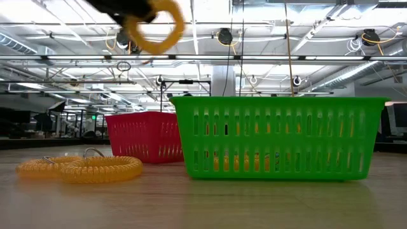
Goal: Sort spring keychains
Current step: Put the yellow spring keychain into the green bin
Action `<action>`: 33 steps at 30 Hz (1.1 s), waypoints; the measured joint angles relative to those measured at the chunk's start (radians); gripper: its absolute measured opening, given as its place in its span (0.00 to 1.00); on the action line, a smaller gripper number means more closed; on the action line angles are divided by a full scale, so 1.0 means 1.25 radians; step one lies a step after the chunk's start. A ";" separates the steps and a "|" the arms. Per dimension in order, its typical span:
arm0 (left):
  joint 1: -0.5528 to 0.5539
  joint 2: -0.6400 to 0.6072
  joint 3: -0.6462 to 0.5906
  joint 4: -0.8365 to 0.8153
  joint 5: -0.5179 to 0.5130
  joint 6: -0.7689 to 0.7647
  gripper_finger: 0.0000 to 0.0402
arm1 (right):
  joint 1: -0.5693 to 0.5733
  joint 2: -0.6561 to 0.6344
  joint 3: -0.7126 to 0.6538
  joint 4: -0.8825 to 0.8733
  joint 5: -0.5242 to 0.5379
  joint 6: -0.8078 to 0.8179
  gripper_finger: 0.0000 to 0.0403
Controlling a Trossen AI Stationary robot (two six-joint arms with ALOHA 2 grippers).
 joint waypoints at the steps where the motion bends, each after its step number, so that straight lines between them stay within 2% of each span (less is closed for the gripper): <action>1: 0.007 0.000 0.000 0.015 0.000 0.014 0.02 | 0.000 -0.018 0.000 -0.019 0.016 0.001 0.41; 8: 0.057 0.000 0.000 0.092 0.028 0.069 0.05 | 0.000 -0.138 -0.003 -0.164 0.159 0.008 0.41; 12: 0.078 0.000 0.000 0.144 0.050 0.107 0.02 | 0.000 -0.216 -0.064 -0.162 0.202 -0.015 0.41; 14: 0.087 0.007 0.001 0.181 0.076 0.119 0.02 | -0.001 -0.270 -0.120 -0.154 0.207 -0.037 0.41; 16: 0.093 0.011 0.001 0.203 0.092 0.140 0.04 | -0.004 -0.336 -0.193 -0.128 0.250 -0.039 0.41; 23: 0.124 0.020 0.001 0.246 0.116 0.183 0.02 | -0.041 -0.638 -0.494 0.094 0.388 -0.059 0.34; 26: 0.147 0.020 0.002 0.250 0.129 0.176 0.03 | -0.093 -0.751 -0.578 0.164 0.385 -0.089 0.30; 28: 0.159 0.020 0.001 0.245 0.130 0.173 0.04 | -0.133 -0.803 -0.610 0.183 0.354 -0.101 0.28; 33: 0.181 0.020 0.001 0.258 0.152 0.179 0.02 | -0.245 -0.868 -0.639 0.168 0.278 -0.140 0.19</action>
